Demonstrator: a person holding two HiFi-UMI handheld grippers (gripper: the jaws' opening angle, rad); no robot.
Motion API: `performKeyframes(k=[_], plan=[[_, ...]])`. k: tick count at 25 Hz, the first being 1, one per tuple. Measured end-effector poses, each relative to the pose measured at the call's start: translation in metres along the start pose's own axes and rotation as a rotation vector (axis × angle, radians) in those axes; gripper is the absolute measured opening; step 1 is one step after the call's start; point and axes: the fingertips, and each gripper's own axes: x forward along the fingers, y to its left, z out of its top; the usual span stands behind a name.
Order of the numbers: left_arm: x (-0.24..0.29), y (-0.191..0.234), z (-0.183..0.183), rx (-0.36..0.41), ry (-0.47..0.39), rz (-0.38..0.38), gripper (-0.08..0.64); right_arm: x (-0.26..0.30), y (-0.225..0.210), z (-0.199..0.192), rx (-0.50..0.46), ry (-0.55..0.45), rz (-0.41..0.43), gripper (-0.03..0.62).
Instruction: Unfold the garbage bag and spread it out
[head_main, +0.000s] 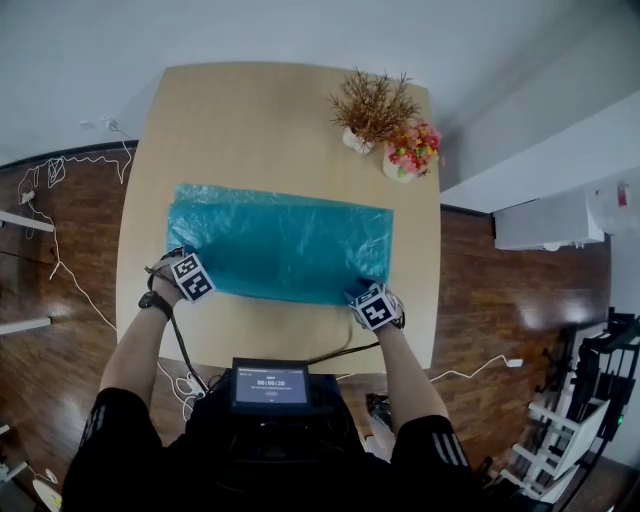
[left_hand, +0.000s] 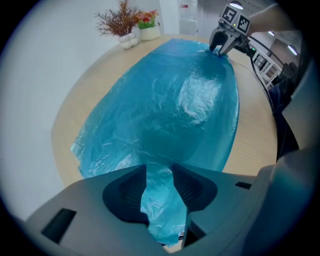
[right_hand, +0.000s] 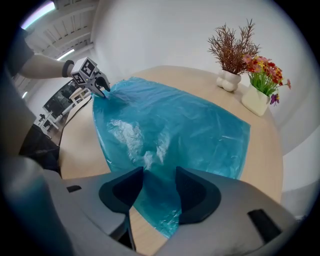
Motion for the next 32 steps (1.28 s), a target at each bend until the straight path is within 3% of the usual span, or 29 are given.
performKeyframes(k=[3,6,10,13,15,18,20,27,32], plan=[[0.000,0.006,0.007,-0.012,0.001,-0.017,0.176,0.002,-0.006,0.004,-0.003,-0.004,0.000,0.238],[-0.014,0.013,0.014,-0.075,-0.038,-0.049,0.178,0.000,-0.007,0.004,-0.006,-0.004,0.000,0.238],[-0.039,0.061,0.024,-0.168,-0.110,0.022,0.177,-0.001,-0.009,0.003,-0.012,-0.008,-0.007,0.239],[-0.039,0.100,0.029,-0.178,-0.115,0.074,0.177,0.000,-0.007,0.004,-0.009,-0.012,-0.002,0.238],[-0.030,0.121,0.033,-0.130,-0.092,0.115,0.176,-0.001,-0.006,0.004,-0.012,-0.009,0.001,0.239],[-0.016,0.145,0.038,0.031,-0.026,0.208,0.176,0.000,-0.006,0.006,-0.017,-0.010,0.000,0.239],[-0.006,0.154,0.040,0.098,0.012,0.232,0.176,0.000,-0.007,0.007,-0.021,-0.011,0.000,0.239],[0.020,0.146,0.037,0.004,0.027,0.086,0.146,0.002,-0.010,0.011,-0.022,-0.016,0.003,0.239],[0.017,0.138,0.036,0.000,-0.002,0.057,0.007,0.003,-0.014,0.014,-0.029,-0.019,-0.001,0.239]])
